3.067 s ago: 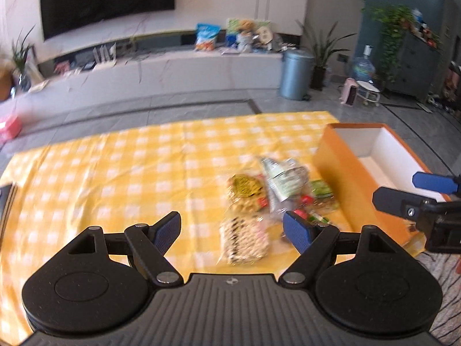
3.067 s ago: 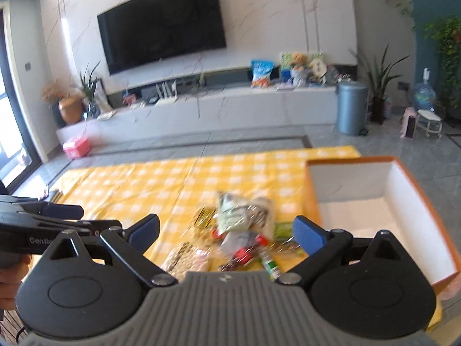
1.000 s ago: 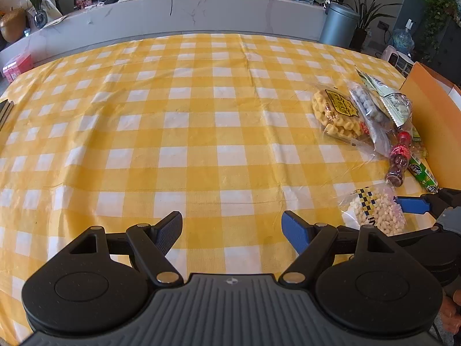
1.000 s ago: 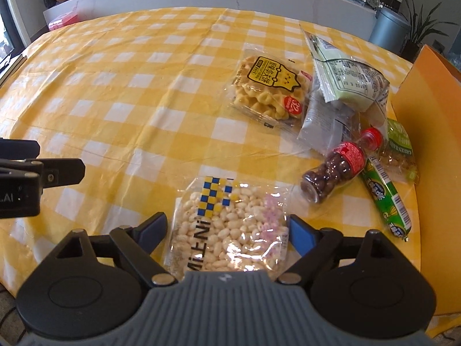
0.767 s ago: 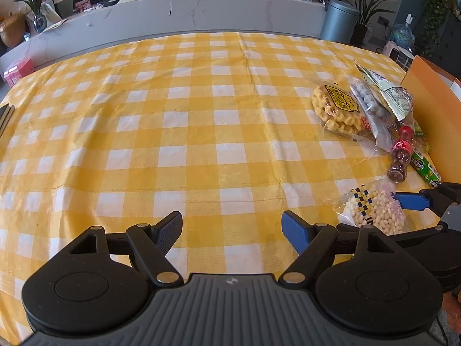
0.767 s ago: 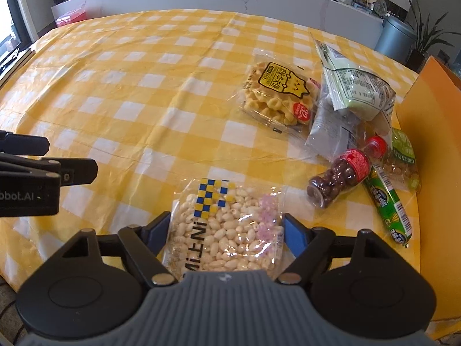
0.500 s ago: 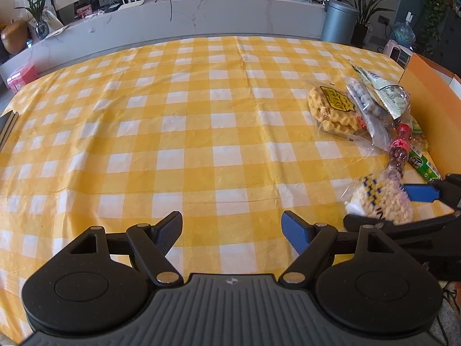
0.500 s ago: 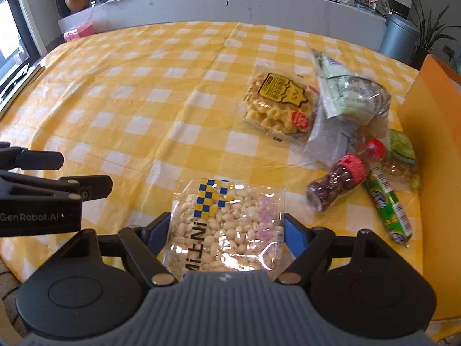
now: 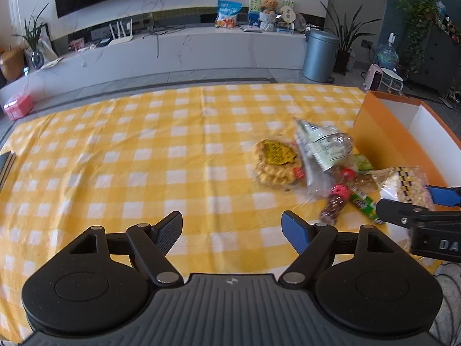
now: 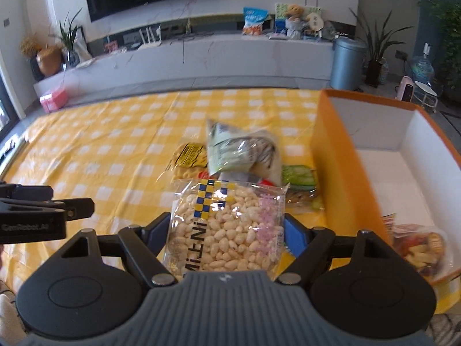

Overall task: Organize snacks
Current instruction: 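Grasp red-capped chocolate bottle with left tool while right tool carries peanut bag toward box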

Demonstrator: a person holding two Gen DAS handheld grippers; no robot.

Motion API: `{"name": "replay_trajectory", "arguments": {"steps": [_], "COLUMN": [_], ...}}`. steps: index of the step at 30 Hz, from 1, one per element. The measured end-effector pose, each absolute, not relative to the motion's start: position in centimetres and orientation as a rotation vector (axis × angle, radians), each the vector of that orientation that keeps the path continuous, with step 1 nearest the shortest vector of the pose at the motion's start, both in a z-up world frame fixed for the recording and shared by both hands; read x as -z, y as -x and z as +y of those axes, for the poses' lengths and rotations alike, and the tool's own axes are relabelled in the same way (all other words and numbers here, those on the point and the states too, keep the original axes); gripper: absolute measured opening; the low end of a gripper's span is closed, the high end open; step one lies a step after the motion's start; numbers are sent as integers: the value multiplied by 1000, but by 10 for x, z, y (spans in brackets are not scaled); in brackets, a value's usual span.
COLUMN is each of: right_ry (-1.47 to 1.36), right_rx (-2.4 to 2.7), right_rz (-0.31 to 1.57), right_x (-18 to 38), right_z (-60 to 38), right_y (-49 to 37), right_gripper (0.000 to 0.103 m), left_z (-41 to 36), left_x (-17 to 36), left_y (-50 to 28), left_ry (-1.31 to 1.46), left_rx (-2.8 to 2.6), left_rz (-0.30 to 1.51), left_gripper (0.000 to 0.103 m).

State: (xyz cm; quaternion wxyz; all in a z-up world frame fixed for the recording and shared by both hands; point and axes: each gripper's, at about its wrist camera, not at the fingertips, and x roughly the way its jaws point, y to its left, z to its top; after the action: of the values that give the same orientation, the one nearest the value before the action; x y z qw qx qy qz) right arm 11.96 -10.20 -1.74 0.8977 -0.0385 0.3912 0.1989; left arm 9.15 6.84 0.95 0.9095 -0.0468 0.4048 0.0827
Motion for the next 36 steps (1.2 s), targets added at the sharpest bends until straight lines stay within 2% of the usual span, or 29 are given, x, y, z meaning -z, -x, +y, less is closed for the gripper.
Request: {"name": "replay_trajectory", "arguments": {"steps": [13, 26, 31, 32, 34, 36], "right_ry": [-142, -255, -259, -261, -262, -260], "right_rx": [-346, -350, -360, -358, -351, -351], "right_rz": [671, 733, 744, 748, 757, 760], "right_x": [-33, 5, 9, 10, 13, 15], "right_z": [-204, -218, -218, -218, -218, -218], "right_y": [-106, -126, -132, -133, -134, -136], "right_gripper": [79, 79, 79, 79, 79, 79], "left_z": [-11, -34, -49, -50, -52, -51], "left_x": [12, 65, 79, 82, 87, 90], "left_y": [-150, -192, -195, -197, -200, -201], "left_ry": [21, -8, -70, -71, -85, -91], "left_rx": [-51, -10, 42, 32, 17, 20], "left_rz": [877, 970, 978, 985, 987, 985], "left_gripper": [92, 92, 76, 66, 56, 41]}}
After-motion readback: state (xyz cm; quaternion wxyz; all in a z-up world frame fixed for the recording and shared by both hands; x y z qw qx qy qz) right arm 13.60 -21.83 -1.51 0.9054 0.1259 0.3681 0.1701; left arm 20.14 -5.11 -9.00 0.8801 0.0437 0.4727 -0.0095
